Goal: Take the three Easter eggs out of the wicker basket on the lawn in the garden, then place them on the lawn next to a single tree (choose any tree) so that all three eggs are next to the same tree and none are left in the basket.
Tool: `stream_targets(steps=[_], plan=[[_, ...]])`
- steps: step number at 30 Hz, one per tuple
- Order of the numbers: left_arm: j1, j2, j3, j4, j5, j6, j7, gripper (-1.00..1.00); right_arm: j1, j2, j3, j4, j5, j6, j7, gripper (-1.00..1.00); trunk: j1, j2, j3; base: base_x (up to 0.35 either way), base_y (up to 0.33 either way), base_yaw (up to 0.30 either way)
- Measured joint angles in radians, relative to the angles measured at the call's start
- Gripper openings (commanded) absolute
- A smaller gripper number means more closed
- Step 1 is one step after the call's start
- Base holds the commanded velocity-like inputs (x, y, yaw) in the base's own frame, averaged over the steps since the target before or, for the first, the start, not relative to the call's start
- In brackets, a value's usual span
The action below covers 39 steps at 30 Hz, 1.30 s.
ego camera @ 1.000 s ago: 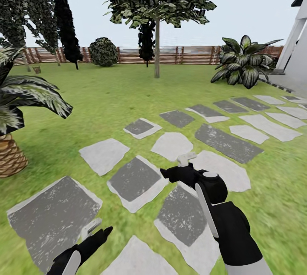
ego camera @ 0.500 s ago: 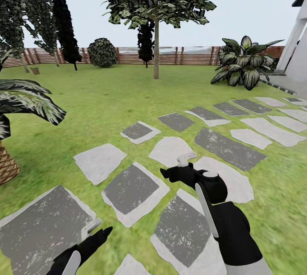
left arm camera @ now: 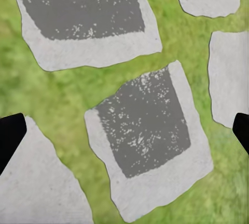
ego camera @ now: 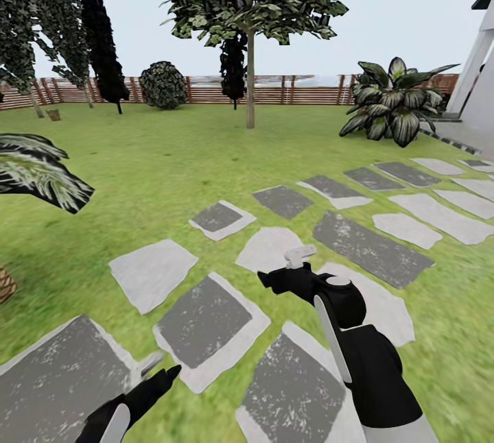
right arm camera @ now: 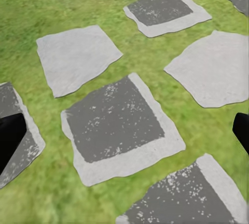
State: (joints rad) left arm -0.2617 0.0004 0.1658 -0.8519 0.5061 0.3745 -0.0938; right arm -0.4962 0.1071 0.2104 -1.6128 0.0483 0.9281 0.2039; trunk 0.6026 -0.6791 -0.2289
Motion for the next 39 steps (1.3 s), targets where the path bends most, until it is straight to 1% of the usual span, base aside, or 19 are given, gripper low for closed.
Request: stream_targets(steps=[28, 39], plan=[[0.000, 0.000, 0.000, 0.000, 0.000, 0.000, 0.000, 1.00, 0.000, -0.001, 0.000, 0.000, 0.000, 0.000, 0.000, 1.00, -0.108, 0.197, 0.088, 0.334, -0.084, 0.003], [0.000, 0.000, 0.000, 0.000, 0.000, 0.000, -0.002, 1.00, 0.000, -0.001, 0.000, 0.000, 0.000, 0.001, 0.000, 1.00, -0.150, 0.274, 0.123, 0.334, -0.084, 0.140]])
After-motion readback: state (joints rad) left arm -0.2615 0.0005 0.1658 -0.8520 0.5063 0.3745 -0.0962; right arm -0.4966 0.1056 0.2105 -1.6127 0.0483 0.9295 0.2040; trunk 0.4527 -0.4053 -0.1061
